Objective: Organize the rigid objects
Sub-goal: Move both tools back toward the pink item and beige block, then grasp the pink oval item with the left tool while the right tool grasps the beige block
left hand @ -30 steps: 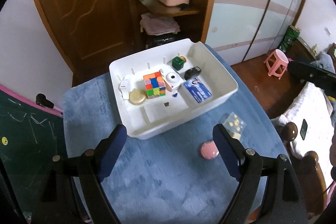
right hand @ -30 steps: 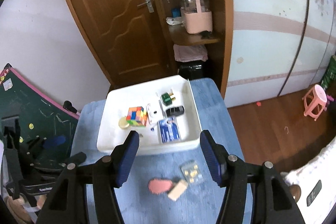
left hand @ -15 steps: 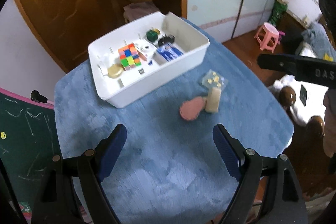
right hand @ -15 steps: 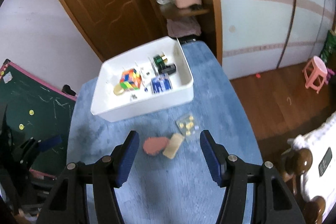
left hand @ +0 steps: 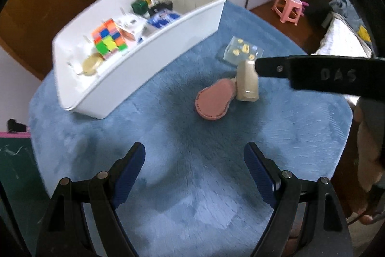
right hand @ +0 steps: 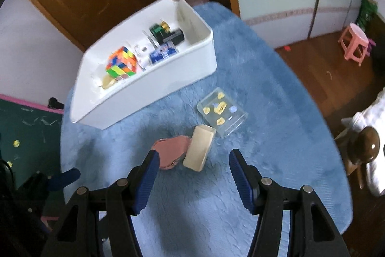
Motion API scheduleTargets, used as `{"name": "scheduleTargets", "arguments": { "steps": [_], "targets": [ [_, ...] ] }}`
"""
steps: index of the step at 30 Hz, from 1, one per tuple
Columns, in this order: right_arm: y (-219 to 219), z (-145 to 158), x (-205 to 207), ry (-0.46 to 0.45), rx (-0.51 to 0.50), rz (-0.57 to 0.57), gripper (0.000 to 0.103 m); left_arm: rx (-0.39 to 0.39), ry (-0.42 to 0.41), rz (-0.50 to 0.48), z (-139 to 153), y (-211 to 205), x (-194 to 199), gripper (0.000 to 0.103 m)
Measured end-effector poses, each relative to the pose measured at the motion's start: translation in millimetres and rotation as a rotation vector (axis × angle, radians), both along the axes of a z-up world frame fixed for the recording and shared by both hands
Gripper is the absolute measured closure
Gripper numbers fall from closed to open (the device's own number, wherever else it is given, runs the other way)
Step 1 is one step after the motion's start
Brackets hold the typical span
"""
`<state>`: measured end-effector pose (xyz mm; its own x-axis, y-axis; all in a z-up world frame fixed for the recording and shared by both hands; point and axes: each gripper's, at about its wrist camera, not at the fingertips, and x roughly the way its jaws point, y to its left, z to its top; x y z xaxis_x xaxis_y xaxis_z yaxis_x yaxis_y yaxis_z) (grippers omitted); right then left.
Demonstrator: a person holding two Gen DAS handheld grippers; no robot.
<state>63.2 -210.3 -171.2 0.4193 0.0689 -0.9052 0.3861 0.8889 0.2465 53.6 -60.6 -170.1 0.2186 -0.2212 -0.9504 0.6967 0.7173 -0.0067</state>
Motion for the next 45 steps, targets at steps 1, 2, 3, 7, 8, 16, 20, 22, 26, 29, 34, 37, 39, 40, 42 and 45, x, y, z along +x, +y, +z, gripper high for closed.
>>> {"name": "scheduleTargets", "arguments": {
  "steps": [1, 2, 3, 7, 8, 16, 20, 22, 26, 29, 34, 37, 39, 40, 42, 45],
  "targets": [
    [1.8, -8.9, 5.0, 0.011, 0.002, -0.012, 0.043, -0.004, 0.013, -0.011, -6.1, -1.0, 4.6, 0.017],
    [2.2, -16.0, 8.4, 0.02, 0.003, -0.025, 0.043, -0.006, 0.024, -0.02, -11.1, -2.5, 8.4, 0.017],
    [2.3, -23.4, 11.7, 0.032, 0.004, -0.041, 0.044, -0.007, 0.036, -0.03, -16.1, -3.9, 12.7, 0.017],
    [-0.5, -48.6, 21.9, 0.075, 0.031, -0.095, 0.051, -0.009, 0.095, -0.064, -33.1, -9.9, 27.0, 0.017],
    [-1.6, -52.5, 23.0, 0.081, 0.034, -0.104, 0.054, -0.012, 0.102, -0.077, -35.9, -11.4, 29.7, 0.017],
    [-17.6, -65.2, 13.7, 0.079, 0.108, -0.166, 0.077, -0.014, 0.111, -0.163, -54.1, -34.0, 39.5, 0.017],
    [-24.6, -65.4, 2.2, 0.082, 0.127, -0.19, 0.077, -0.015, 0.129, -0.181, -61.4, -44.7, 44.6, 0.017],
    [-26.3, -66.3, -1.0, 0.082, 0.131, -0.197, 0.077, -0.011, 0.143, -0.187, -66.2, -49.0, 49.3, 0.017],
    [-32.1, -67.2, -5.0, 0.078, 0.137, -0.208, 0.077, 0.001, 0.159, -0.208, -72.6, -55.0, 50.4, 0.018],
    [-36.7, -65.3, -7.4, 0.072, 0.134, -0.21, 0.077, 0.02, 0.154, -0.249, -75.4, -58.5, 45.4, 0.018],
    [-36.4, -63.8, -6.4, 0.079, 0.127, -0.207, 0.077, 0.061, 0.097, -0.294, -78.8, -63.1, 34.9, 0.027],
    [-32.9, -66.0, -2.4, 0.083, 0.127, -0.207, 0.077, 0.051, 0.087, -0.3, -76.0, -65.8, 31.8, 0.05],
    [-31.0, -65.5, -1.3, 0.08, 0.121, -0.202, 0.077, 0.06, 0.076, -0.29, -73.8, -65.2, 32.0, 0.05],
    [-29.9, -65.0, -1.0, 0.079, 0.12, -0.199, 0.077, 0.065, 0.078, -0.285, -73.4, -64.9, 30.9, 0.05],
    [-26.1, -63.5, -0.5, 0.077, 0.117, -0.192, 0.077, 0.064, 0.077, -0.265, -71.7, -64.5, 30.4, 0.05],
    [-23.8, -55.3, -3.1, 0.063, 0.107, -0.172, 0.077, 0.055, 0.075, -0.225, -61.5, -61.6, 32.4, 0.05]
  ]
}}
